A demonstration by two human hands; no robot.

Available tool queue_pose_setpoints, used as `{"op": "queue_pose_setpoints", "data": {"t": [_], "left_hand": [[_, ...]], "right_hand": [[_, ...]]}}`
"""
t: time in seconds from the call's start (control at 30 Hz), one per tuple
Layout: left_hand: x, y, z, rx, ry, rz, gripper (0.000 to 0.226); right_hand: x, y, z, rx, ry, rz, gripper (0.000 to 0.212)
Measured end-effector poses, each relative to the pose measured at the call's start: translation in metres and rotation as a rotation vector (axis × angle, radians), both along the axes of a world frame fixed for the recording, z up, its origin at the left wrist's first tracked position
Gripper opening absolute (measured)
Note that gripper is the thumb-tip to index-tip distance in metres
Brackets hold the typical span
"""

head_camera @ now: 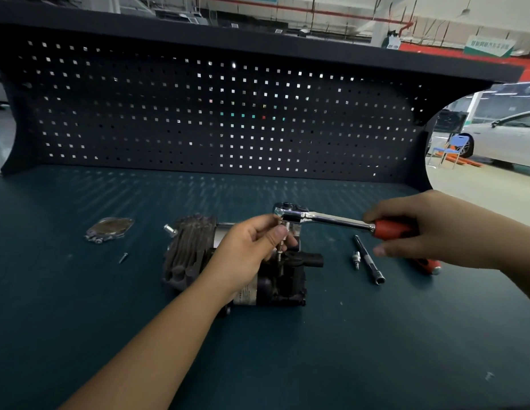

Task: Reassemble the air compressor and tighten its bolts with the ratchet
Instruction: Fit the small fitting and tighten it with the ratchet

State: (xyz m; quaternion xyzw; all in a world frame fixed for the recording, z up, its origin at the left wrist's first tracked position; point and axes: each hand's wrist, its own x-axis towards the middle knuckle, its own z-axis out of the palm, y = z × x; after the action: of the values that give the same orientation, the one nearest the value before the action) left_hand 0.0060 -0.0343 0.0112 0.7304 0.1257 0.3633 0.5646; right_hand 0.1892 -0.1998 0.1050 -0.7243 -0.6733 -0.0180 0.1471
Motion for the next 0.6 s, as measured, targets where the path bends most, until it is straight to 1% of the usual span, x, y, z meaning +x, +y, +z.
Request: {"op": "queue_pose_setpoints", "data": {"t": [0.03,0.1,0.13,0.2,0.23,0.27,0.3,0.33,0.37,0.4,0.43,0.47,0.5,0.53,0.57,0.6], "left_hand": [[0.0,0.001,-0.001,0.012,-0.002,0.001,0.031],[0.001,0.002,-0.003,0.009,-0.029,-0.011,0.035],[0.001,0.001,-0.004,0.001,-0.046,-0.011,0.034],[0.002,0.002,-0.005,-0.008,-0.063,0.01,0.03],[0.004,0.002,-0.007,-0.012,-0.065,0.022,0.028],[0.005,0.003,-0.008,-0.017,-0.071,0.032,0.028],[0.006,0.003,-0.008,-0.019,-0.076,0.042,0.028],[0.006,0.003,-0.008,-0.018,-0.082,0.051,0.029],[0.006,0.003,-0.008,-0.014,-0.086,0.059,0.03],[0.005,0.003,-0.008,-0.008,-0.086,0.066,0.03],[0.005,0.003,-0.008,-0.002,-0.084,0.073,0.03],[0.005,0.003,-0.009,0.003,-0.082,0.081,0.03],[0.005,0.003,-0.009,0.012,-0.079,0.09,0.029],[0.005,0.002,-0.009,0.02,-0.075,0.1,0.029],[0.006,0.0,-0.008,0.026,-0.072,0.105,0.028],[0.007,-0.001,-0.008,0.025,-0.075,0.104,0.026]], "right_hand": [[0.002,-0.002,0.0,-0.007,-0.006,-0.015,0.031],[0.005,-0.007,-0.001,0.036,0.039,-0.075,0.032],[0.009,-0.009,-0.005,0.089,0.081,-0.138,0.034],[0.017,-0.011,-0.018,0.234,0.186,-0.285,0.047],[0.018,-0.012,-0.029,0.316,0.301,-0.305,0.046],[0.02,-0.011,-0.042,0.406,0.464,-0.274,0.035],[0.019,-0.009,-0.055,0.497,0.702,-0.2,0.017],[0.017,-0.008,-0.067,0.599,0.942,-0.1,0.016],[0.015,-0.004,-0.079,0.69,1.209,0.029,0.021],[0.013,0.002,-0.09,0.759,1.432,0.16,0.019],[0.007,0.011,-0.098,0.804,1.603,0.237,0.018],[-0.001,0.021,-0.102,0.811,1.712,0.285,0.024],[-0.009,0.032,-0.102,0.787,1.768,0.306,0.035],[-0.016,0.043,-0.101,0.771,1.768,0.298,0.042],[-0.024,0.055,-0.1,0.783,1.723,0.288,0.038],[-0.033,0.065,-0.098,0.827,1.641,0.266,0.027]]}}
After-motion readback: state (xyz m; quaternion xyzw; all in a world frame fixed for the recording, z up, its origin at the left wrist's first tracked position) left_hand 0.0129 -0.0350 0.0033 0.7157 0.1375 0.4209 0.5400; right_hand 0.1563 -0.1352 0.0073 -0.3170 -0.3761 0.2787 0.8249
